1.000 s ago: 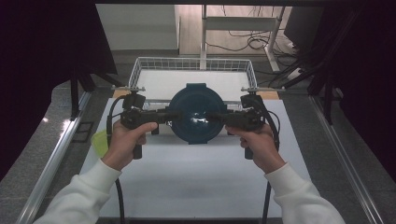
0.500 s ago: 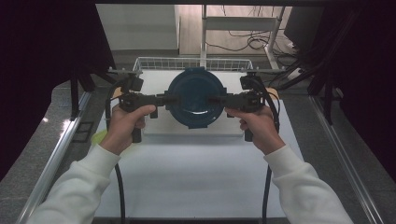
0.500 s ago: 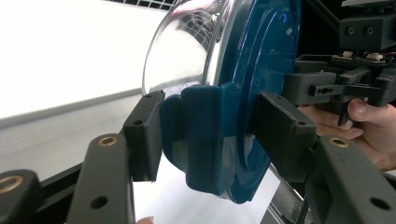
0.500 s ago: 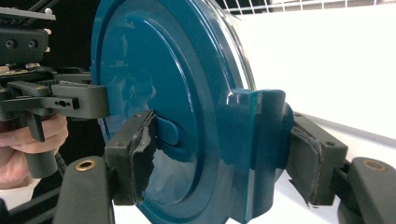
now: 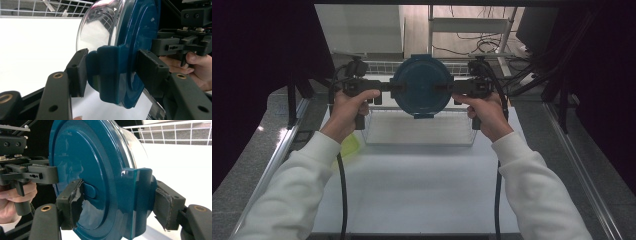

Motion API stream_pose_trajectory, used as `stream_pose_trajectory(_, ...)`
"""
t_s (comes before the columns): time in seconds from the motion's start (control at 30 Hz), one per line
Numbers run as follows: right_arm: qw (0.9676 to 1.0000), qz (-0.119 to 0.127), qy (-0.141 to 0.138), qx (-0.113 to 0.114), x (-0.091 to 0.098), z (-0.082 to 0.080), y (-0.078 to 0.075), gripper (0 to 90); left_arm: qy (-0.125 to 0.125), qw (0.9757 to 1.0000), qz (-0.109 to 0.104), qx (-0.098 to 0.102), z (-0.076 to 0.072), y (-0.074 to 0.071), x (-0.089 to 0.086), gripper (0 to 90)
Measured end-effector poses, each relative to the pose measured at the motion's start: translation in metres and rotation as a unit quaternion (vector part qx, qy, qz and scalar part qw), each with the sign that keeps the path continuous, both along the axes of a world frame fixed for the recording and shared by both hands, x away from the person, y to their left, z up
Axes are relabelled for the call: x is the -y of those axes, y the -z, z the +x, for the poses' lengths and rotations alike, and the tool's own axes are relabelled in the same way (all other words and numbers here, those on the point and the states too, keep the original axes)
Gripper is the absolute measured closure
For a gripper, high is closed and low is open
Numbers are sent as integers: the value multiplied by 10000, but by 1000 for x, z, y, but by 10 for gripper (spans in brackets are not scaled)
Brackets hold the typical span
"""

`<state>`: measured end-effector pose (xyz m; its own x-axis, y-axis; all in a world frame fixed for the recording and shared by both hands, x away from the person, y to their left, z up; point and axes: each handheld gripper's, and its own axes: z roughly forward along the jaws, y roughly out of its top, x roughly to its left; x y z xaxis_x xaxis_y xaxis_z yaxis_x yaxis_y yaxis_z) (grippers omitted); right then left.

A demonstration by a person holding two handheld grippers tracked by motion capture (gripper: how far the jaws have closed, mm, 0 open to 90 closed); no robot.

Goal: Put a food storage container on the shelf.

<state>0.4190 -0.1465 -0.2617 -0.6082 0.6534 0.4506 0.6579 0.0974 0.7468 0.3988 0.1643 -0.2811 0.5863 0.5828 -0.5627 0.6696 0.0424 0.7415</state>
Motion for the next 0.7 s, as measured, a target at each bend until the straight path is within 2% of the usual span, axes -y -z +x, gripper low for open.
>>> stream_pose_trajectory(0.3,9998,59,10,-214,1,32,8,311,27,9999,-4,-148,31,8,-1,448)
stream_pose_trajectory(0.43,9995,58,32,-319,0,44,13,311,46,9996,-14,-290,43,15,-3,448)
stream_pose_trajectory(0.63,9985,88,47,-535,-2,59,23,312,11,9991,-41,-428,53,23,-4,448)
stream_pose_trajectory(0.7,9983,90,49,-566,-2,60,23,312,10,9990,-51,-445,55,25,-4,448)
